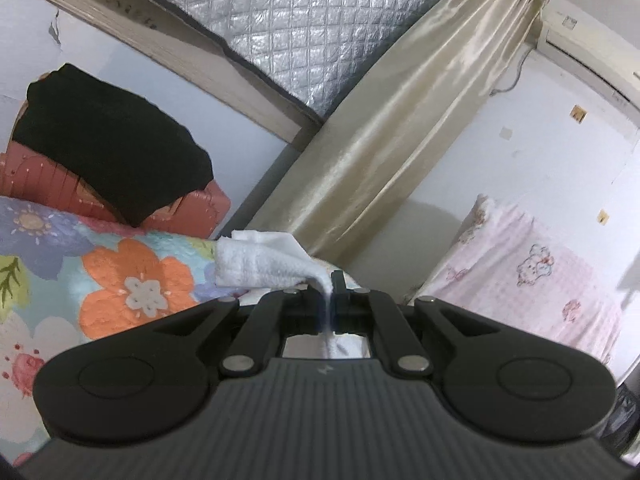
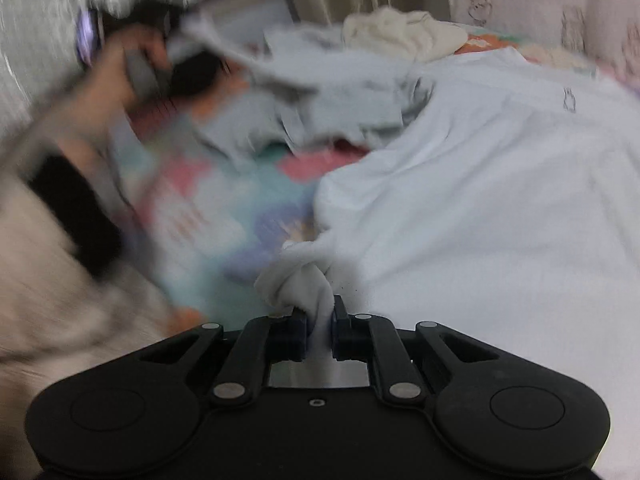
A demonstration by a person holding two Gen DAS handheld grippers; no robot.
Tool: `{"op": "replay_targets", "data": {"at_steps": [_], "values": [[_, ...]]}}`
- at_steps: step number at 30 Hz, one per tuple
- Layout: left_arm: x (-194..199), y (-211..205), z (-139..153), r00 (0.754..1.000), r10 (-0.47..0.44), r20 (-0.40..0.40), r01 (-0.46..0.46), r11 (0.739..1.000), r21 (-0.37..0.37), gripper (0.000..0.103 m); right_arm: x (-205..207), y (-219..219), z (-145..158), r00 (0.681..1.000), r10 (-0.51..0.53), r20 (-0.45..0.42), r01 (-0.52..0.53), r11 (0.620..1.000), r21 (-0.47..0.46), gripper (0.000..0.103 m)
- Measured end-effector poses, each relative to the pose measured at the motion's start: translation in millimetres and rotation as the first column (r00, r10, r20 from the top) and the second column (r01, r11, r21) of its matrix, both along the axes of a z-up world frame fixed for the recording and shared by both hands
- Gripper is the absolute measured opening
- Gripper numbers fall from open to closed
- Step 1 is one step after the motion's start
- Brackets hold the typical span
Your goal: Fold clothes
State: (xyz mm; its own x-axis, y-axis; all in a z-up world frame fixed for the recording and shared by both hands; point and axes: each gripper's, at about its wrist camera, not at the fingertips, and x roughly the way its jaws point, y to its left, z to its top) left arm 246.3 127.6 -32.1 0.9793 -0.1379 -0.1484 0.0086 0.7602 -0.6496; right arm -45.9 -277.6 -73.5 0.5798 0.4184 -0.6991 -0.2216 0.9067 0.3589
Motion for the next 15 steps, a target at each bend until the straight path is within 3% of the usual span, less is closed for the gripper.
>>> {"op": "replay_targets", "data": {"at_steps": [3,7,10,13,15], "values": [[-5,5,5,0.999,0.010,0.046,-0.009,1.000,-0.019,0.003,-7,-21,5,0.999,0.045,-0.022,-0.043,0.996,0.072,0.014],[-5,7,2,0.999,0.022,0.025,-0.021,0.999,-0.037,0.003,-4,1,-32,0.995,0.072,-0.072,-0.077,0.994,-0.075,0.014],[-7,5,3,1.000,0.016,0.024,-0.015,0.999,-0.031,0.003,-3,33,-48,0.993,0.100,-0.062,-0.108,0.983,-0.147,0.019],[-11,2,8,0.999,0.003,0.047,-0.002,1.000,-0.021,0.003,0,44,-45,0.991,0.126,-0.051,-0.133,0.975,-0.178,0.024],[-13,-1,12,0.998,-0.014,0.065,0.016,1.000,-0.025,0.003,-1,36,-36,0.988,0.143,-0.053,-0.149,0.981,-0.126,0.033]]}}
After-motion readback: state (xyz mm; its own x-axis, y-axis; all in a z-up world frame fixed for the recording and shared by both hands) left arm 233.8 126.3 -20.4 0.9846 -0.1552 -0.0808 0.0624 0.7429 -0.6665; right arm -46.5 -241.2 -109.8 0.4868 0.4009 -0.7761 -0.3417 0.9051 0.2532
